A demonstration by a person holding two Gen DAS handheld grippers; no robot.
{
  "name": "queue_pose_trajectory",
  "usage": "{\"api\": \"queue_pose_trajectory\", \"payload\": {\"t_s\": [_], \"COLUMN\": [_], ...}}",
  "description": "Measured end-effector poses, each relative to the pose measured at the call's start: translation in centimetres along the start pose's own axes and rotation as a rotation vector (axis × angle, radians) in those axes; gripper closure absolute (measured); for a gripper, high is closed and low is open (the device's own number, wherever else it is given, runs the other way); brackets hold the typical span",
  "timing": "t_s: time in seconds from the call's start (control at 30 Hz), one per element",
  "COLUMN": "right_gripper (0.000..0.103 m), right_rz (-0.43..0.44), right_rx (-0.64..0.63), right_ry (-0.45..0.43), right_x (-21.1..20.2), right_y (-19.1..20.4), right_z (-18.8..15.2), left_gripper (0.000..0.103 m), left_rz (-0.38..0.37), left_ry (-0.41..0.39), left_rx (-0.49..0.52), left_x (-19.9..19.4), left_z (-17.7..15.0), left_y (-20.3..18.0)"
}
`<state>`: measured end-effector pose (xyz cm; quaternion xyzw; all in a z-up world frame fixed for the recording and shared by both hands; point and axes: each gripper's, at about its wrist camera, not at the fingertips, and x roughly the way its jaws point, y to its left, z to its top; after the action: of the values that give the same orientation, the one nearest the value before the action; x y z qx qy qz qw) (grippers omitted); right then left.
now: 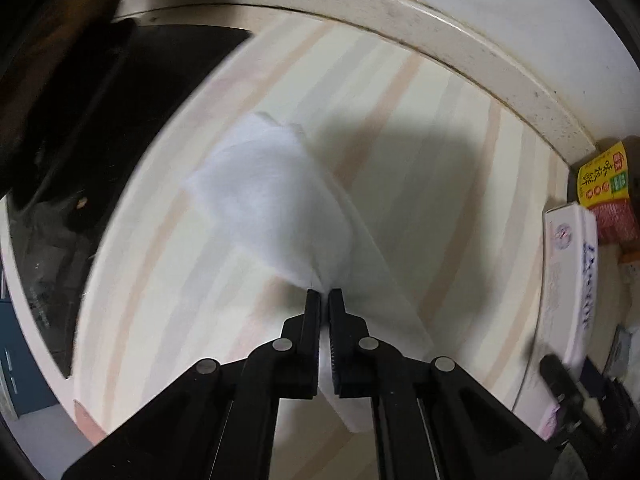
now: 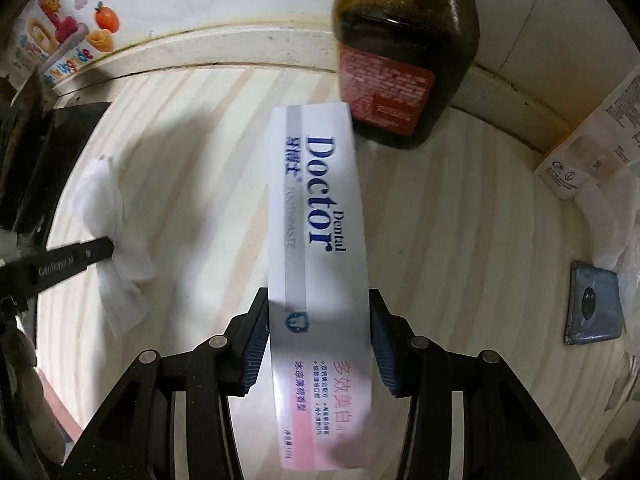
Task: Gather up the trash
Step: 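Grasp the Dental Doctor toothpaste box with the right tool while the left tool grasps the white tissue, then carry both items over the bin and open both tools to drop them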
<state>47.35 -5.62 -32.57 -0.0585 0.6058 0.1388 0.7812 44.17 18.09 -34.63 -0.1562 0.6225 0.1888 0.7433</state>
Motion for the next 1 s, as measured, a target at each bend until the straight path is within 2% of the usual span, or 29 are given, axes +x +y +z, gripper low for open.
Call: {"api": "queue_pose_trajectory", "payload": {"t_s": [0.1,0.23,0.33,0.37,0.53,0.67,0.7,0.8,0.87,1.0], "right_gripper": [0.055,0.055,0.055,0.055,0.055,0.055,0.055,0.055,0.055,0.055], "right_rz": [0.026,0.089,0.152,0.174,0.281,0.341,0.355,0.384,0.391,0.369], "right_rx": [-0.046,-0.118,-0.214,-0.261,-0.436,-0.583,-0.618,-0.713,-0.746,-0.822], "right_ry": [-0.032,-0.057,-0.064,-0.065,-0.012,0.034,0.049,0.083,0.11,0.171], "right_x": [-1.7,-4.4,-6.4,-7.1,-8.8,-9.3,-9.1,-7.4,-5.7,-0.2], "right_y": [1.7,5.6,10.6,12.8,22.9,31.3,33.5,40.0,42.8,48.3], "right_z": [-1.1,-3.3,-6.0,-7.5,-15.3,-23.1,-25.2,-31.6,-34.5,-40.6], "left_gripper": [0.101,0.101,0.101,0.101,0.101,0.101,0.101,0.101,0.101,0.101], "left_rz": [-0.004,-0.009,-0.011,0.012,0.052,0.071,0.073,0.09,0.111,0.125], "left_ry": [-0.034,-0.115,-0.164,-0.179,-0.177,-0.16,-0.156,-0.13,-0.102,-0.019], "left_rx": [-0.035,-0.127,-0.206,-0.231,-0.389,-0.539,-0.562,-0.648,-0.694,-0.762], "left_x": [-2.2,-7.1,-10.1,-10.8,-11.7,-11.4,-10.7,-8.7,-6.2,0.4], "left_z": [-2.3,-7.3,-12.3,-14.3,-23.8,-32.9,-33.7,-39.2,-42.5,-46.6], "left_y": [2.8,9.0,14.6,16.9,28.9,37.0,38.3,42.9,46.1,50.8]}}
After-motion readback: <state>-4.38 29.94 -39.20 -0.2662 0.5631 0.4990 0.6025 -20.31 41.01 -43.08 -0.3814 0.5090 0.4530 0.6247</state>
